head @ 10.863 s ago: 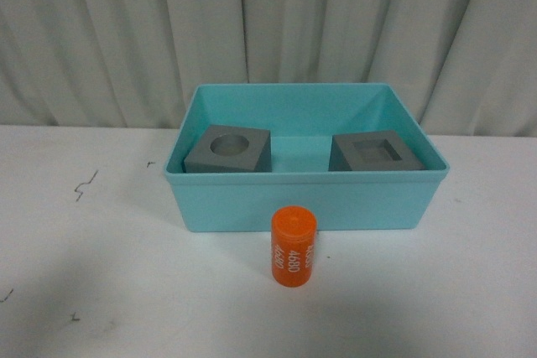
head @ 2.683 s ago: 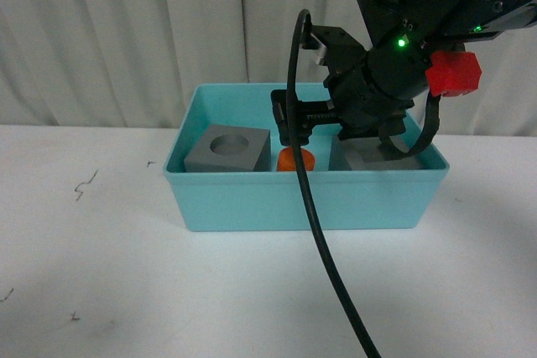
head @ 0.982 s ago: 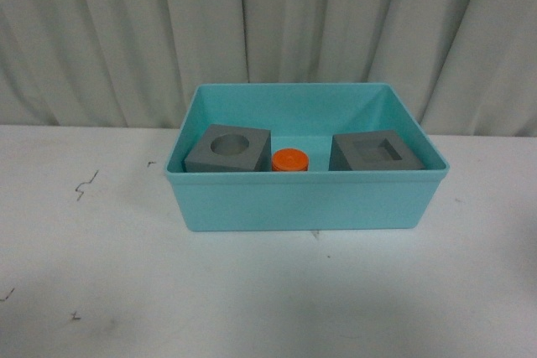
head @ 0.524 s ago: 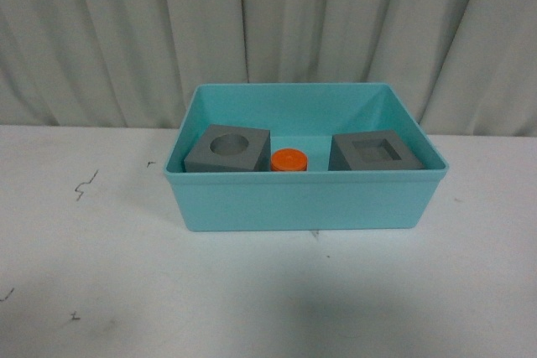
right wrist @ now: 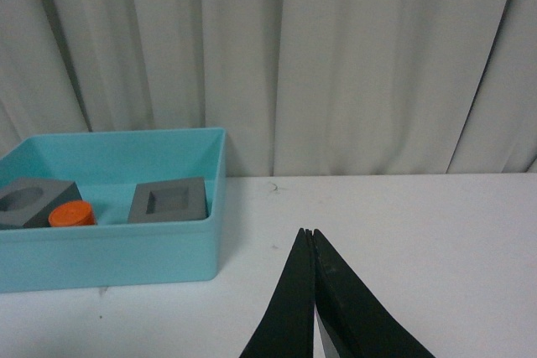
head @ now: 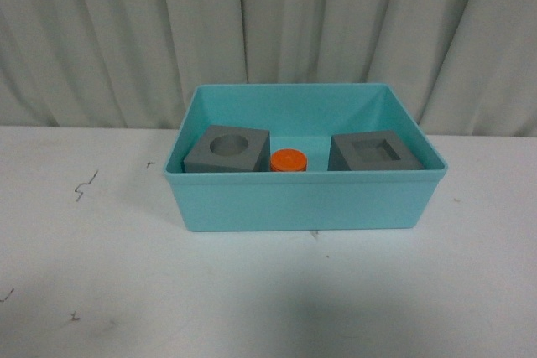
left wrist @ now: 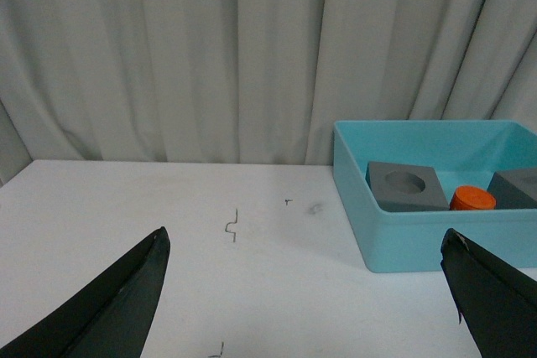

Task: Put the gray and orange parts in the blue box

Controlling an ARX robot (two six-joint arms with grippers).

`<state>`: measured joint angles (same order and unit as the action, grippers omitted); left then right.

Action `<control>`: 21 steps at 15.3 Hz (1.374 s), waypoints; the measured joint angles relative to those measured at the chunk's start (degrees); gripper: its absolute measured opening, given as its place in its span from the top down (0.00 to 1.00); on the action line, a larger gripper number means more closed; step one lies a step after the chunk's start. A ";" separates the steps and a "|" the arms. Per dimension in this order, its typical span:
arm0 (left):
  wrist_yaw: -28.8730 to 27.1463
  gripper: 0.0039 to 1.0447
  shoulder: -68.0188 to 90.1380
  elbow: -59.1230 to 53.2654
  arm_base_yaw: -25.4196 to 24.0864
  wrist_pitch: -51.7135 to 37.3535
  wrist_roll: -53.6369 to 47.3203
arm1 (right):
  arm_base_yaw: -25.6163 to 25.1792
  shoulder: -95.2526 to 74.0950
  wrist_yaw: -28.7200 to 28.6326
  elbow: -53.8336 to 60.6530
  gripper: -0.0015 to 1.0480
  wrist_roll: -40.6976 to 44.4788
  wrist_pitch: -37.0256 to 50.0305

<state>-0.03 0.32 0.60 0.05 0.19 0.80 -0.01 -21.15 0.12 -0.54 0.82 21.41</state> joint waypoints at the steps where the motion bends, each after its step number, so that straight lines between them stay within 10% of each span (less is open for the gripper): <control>1: 0.00 0.06 0.00 0.00 0.00 0.00 0.00 | 0.00 1.46 0.00 0.00 0.98 0.00 -1.77; 14: 0.00 0.06 0.00 0.00 0.00 0.00 0.00 | 0.00 20.92 -0.09 -0.02 0.98 -0.02 -21.51; 21: 0.02 0.06 0.00 0.00 0.00 0.00 0.00 | 0.00 20.94 -0.07 -0.04 0.17 0.00 -21.59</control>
<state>-0.01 0.32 0.60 0.05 0.19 0.80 -0.01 -0.21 0.05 -0.58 0.82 -0.19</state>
